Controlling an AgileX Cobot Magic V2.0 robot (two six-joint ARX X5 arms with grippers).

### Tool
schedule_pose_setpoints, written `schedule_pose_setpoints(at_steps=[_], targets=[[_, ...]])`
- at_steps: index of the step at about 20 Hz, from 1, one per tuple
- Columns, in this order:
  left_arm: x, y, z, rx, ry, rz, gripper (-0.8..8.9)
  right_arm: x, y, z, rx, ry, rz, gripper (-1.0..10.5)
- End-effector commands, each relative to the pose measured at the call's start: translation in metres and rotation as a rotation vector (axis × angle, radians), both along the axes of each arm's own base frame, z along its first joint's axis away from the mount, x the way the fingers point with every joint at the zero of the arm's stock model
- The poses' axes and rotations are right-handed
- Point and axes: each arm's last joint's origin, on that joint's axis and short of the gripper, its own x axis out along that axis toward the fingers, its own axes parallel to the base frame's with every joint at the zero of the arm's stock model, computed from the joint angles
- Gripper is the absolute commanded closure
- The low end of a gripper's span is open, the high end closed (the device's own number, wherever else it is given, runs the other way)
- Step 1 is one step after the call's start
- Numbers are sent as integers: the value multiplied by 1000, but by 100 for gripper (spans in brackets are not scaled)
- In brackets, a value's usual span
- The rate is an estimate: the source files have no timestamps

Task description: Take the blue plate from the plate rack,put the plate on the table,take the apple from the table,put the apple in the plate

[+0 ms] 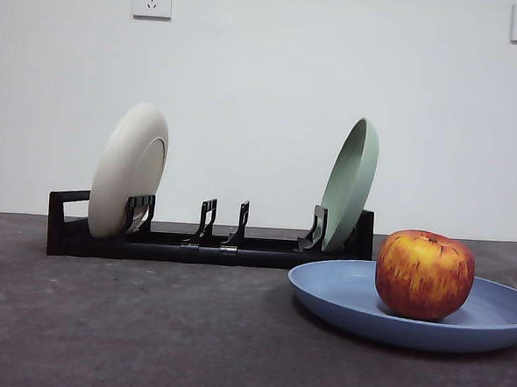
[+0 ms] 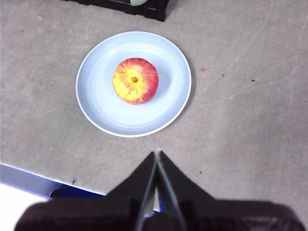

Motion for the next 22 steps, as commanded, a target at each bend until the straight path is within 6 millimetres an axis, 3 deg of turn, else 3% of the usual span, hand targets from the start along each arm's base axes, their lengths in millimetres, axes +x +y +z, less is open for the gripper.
schedule_pose_setpoints(at_steps=[1, 3, 5, 8, 14, 18, 22], targets=[[22, 3, -5, 54, -303, 15, 817, 0, 0, 0, 0, 0, -5, 946], [39, 4, -25, 40, -478, -39, 817, 0, 0, 0, -2, -2, -7, 946], [54, 4, -51, 12, -526, -149, 817, 0, 0, 0, -2, -1, -7, 946], [69, 2, -92, -33, -458, -295, 817, 0, 0, 0, -2, -1, -7, 946], [74, 3, -168, -54, -322, -286, 817, 0, 0, 0, -2, -1, -7, 946], [68, 2, -188, -4, -326, -304, 817, 0, 0, 0, -2, -1, -7, 946], [66, 2, -182, 66, -378, -320, 817, 0, 0, 0, -2, -1, -7, 946]])
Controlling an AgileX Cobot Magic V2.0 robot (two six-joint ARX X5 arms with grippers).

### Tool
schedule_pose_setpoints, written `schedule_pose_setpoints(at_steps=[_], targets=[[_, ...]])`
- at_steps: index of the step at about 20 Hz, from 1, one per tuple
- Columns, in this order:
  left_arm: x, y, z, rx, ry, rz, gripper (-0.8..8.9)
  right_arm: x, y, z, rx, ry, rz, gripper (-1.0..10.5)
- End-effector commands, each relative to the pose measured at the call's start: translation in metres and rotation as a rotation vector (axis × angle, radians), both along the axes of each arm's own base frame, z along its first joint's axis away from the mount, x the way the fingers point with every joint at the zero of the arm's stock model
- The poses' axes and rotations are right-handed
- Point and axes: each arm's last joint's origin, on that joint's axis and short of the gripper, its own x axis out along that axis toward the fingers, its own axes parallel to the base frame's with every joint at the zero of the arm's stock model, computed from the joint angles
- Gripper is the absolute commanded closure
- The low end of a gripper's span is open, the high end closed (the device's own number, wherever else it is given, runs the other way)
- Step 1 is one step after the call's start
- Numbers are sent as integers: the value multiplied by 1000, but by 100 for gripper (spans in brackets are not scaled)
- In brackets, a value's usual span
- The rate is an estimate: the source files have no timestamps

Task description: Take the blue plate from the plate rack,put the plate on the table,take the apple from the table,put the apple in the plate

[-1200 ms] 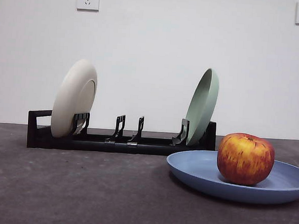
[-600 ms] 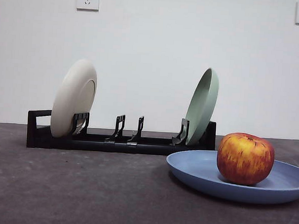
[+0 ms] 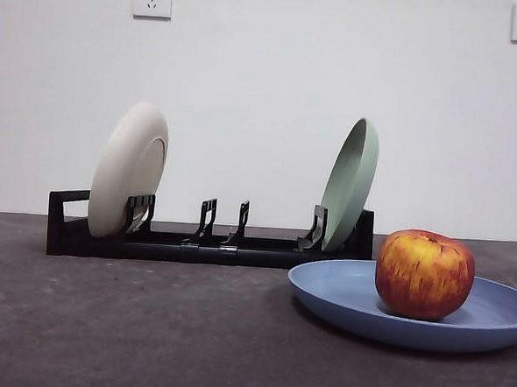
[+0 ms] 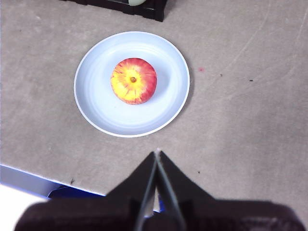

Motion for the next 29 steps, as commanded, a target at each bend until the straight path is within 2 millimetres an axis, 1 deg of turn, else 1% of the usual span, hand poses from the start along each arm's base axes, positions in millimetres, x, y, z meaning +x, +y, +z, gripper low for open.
schedule_pose_setpoints(at_steps=[1, 3, 6, 8, 11, 13, 15, 29], targets=[[0, 0, -3, 32, 10, 1, 817, 0, 0, 0, 3, 0, -3, 946], [0, -1, -4, 68, 28, -11, 817, 0, 0, 0, -1, -4, -8, 946], [0, -4, -8, 225, 97, -65, 817, 0, 0, 0, -1, -4, -8, 946], [0, -4, -8, 306, 108, -85, 817, 0, 0, 0, -2, -4, -8, 946], [0, -5, -8, 295, 104, -105, 817, 0, 0, 0, -1, -4, -8, 946], [1, -6, -8, 245, 93, -156, 817, 0, 0, 0, -2, -4, -8, 946], [1, -7, -8, 200, 85, -169, 817, 0, 0, 0, -2, -4, -8, 946], [1, -7, -8, 209, 90, -170, 817, 0, 0, 0, -6, -7, -12, 946]])
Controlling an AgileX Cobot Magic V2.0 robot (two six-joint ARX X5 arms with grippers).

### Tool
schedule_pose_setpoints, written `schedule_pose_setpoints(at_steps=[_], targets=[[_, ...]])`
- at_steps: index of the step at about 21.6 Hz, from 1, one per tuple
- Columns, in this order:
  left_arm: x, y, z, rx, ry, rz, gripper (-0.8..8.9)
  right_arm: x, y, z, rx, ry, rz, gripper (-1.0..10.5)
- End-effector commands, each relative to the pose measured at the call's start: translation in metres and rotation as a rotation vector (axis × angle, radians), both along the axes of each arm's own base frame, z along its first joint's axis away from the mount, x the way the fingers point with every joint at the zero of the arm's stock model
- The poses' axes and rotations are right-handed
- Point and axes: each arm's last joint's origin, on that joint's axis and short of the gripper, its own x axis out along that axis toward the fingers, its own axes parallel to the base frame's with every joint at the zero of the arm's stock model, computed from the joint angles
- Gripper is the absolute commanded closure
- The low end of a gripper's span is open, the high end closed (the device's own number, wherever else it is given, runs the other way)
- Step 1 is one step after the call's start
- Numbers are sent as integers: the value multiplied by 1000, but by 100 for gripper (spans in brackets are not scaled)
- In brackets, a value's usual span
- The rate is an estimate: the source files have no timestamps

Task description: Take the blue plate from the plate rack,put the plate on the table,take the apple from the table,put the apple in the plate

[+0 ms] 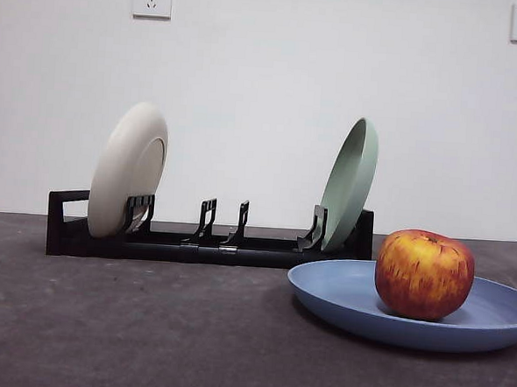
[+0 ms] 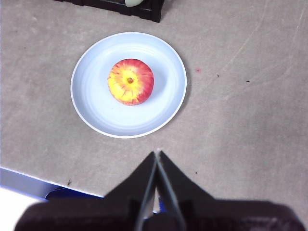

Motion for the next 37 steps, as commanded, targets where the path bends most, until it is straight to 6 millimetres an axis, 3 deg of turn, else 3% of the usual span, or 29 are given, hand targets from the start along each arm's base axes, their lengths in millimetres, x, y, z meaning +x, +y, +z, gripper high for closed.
schedule_pose_setpoints(at_steps=[1, 4, 7, 10, 13, 16, 20, 24, 29, 37], targets=[[1, 0, -3, -12, 5, -6, 817, 0, 0, 0, 1, -2, -5, 946], [1, 0, -3, -12, 5, -6, 817, 1, 0, 0, -2, -12, -12, 946], [1, 0, -3, -12, 5, -6, 817, -6, -15, 1, -121, -112, -100, 946], [1, 0, -3, -12, 7, -6, 817, -12, -29, -6, 18, -287, -202, 946], [1, 0, -3, -12, 7, -6, 817, -8, -35, -30, 55, -566, -206, 946], [1, 0, -3, -13, 7, -6, 817, 0, -39, -73, 53, -732, -244, 946], [1, 0, -3, -12, 9, -6, 817, 11, -44, -133, 40, -735, -302, 946], [1, 0, -3, -13, 9, -6, 817, 17, -42, -166, 91, -684, -270, 946], [1, 0, -3, -13, 9, -6, 817, 22, -41, -188, 126, -657, -233, 946], [1, 0, -3, -13, 9, -6, 817, 25, -41, -199, 109, -660, -243, 946]])
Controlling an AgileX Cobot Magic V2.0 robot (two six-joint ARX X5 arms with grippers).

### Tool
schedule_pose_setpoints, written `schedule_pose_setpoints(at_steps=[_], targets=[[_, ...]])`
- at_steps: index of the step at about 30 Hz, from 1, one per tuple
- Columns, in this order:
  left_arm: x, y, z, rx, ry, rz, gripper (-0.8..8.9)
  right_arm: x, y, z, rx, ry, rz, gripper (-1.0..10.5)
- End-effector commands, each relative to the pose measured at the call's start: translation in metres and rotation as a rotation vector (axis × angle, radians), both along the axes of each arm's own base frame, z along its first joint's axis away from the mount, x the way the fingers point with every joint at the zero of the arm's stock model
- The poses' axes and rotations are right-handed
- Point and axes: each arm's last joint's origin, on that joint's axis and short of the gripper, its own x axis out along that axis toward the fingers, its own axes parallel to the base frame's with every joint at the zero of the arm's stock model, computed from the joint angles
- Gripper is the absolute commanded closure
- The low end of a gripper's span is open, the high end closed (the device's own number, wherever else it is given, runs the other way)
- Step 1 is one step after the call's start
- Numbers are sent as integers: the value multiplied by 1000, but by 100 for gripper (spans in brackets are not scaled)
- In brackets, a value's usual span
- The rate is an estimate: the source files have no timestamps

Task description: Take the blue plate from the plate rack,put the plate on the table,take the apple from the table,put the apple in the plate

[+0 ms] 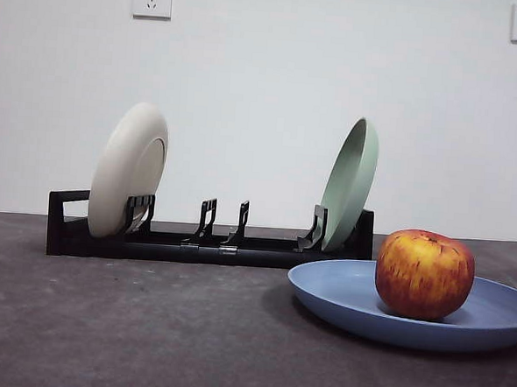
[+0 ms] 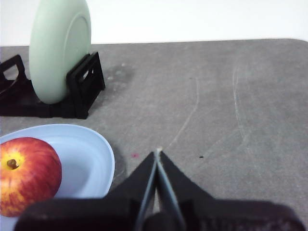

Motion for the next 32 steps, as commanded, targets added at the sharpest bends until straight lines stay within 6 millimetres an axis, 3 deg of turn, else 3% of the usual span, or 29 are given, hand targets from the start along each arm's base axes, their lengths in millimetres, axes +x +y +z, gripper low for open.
schedule_pose_setpoints(at_steps=[1, 32], targets=[[1, 0, -3, -6, 5, -7, 817, 0, -1, -3, 0, 2, -22, 946], [1, 0, -3, -6, 5, -7, 817, 1, -1, -3, 7, -1, -27, 946]])
